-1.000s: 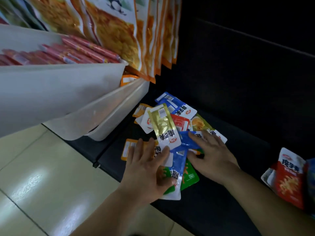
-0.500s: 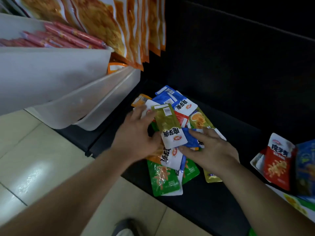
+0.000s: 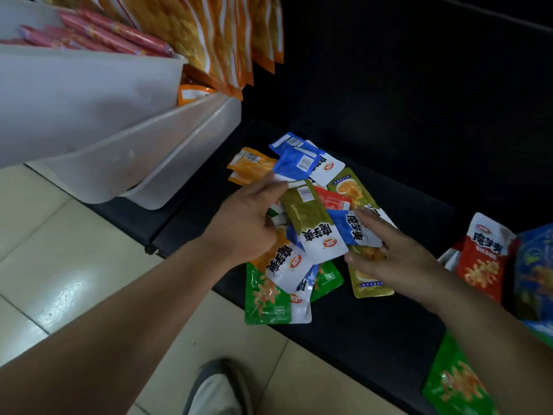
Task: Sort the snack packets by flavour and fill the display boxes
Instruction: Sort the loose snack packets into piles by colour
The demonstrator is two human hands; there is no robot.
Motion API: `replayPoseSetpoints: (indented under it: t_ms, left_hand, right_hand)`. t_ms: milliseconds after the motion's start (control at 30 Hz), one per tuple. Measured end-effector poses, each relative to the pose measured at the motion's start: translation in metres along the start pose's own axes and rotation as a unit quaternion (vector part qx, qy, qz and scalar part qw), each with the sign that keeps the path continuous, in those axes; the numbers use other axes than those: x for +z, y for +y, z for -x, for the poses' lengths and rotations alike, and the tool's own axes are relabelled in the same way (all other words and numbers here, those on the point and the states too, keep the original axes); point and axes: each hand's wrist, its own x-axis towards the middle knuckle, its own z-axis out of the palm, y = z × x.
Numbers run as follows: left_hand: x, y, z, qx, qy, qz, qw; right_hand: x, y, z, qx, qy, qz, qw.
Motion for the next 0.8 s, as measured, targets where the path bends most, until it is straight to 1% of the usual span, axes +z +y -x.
replayPoseSetpoints:
  t_ms: [67, 100, 167, 233, 300, 333, 367, 400, 500, 567, 633, 667, 733, 800]
  left_hand:
    - [-0.005, -0.007, 0.018, -0.016, 0.062, 0.032, 0.997]
    - [-0.006, -0.011, 0.029, -0.025, 0.08, 0.044, 0.995]
    - [-0.003, -0.019, 0.053, -0.04, 0.071, 0.058, 0.995]
    - [0.007, -0.023, 0.075, -0.039, 0.037, 0.041, 0.998]
    - [0.022, -0.021, 0.087, -0.029, 0.004, -0.009, 1.0]
    - [0.029, -0.017, 0.09, -0.031, -0.006, -0.037, 0.999]
    - [0.038, -0.015, 0.091, -0.035, -0.005, -0.053, 0.998]
    - [0.045, -0.012, 0.091, -0.034, 0.003, -0.062, 0.997]
    - [0.06, -0.001, 0.091, 0.008, 0.037, -0.1, 0.994]
    - [0.067, 0.004, 0.095, 0.039, 0.069, -0.123, 0.989]
    - [0.07, 0.002, 0.1, 0.058, 0.096, -0.139, 0.984]
    - [0.07, 0.001, 0.102, 0.063, 0.106, -0.142, 0.982]
    - [0.072, -0.002, 0.105, 0.066, 0.12, -0.138, 0.981]
    - [0.071, -0.002, 0.105, 0.07, 0.128, -0.129, 0.981]
  right_hand:
    - [0.004, 0.007, 0.002, -0.01, -0.006, -0.014, 1.0]
    - [0.007, 0.009, 0.004, -0.017, 0.001, -0.025, 1.0]
    - [0.014, 0.006, 0.009, -0.025, 0.041, -0.05, 0.998]
    - [0.024, 0.001, 0.013, -0.034, 0.137, -0.026, 0.99]
    - [0.035, -0.009, 0.015, -0.06, 0.244, 0.051, 0.966]
    - [0.04, -0.015, 0.014, -0.079, 0.269, 0.08, 0.957]
    - [0.044, -0.022, 0.012, -0.092, 0.268, 0.091, 0.955]
    - [0.047, -0.029, 0.009, -0.095, 0.252, 0.09, 0.959]
    - [0.057, -0.044, -0.004, -0.042, 0.199, 0.096, 0.974]
    - [0.063, -0.046, -0.011, -0.017, 0.196, 0.152, 0.969]
    - [0.063, -0.043, -0.016, -0.007, 0.2, 0.172, 0.965]
    - [0.06, -0.043, -0.017, -0.003, 0.2, 0.151, 0.968]
    - [0.05, -0.043, -0.016, -0.003, 0.199, 0.055, 0.978]
    - [0.039, -0.047, -0.006, -0.016, 0.203, -0.021, 0.979]
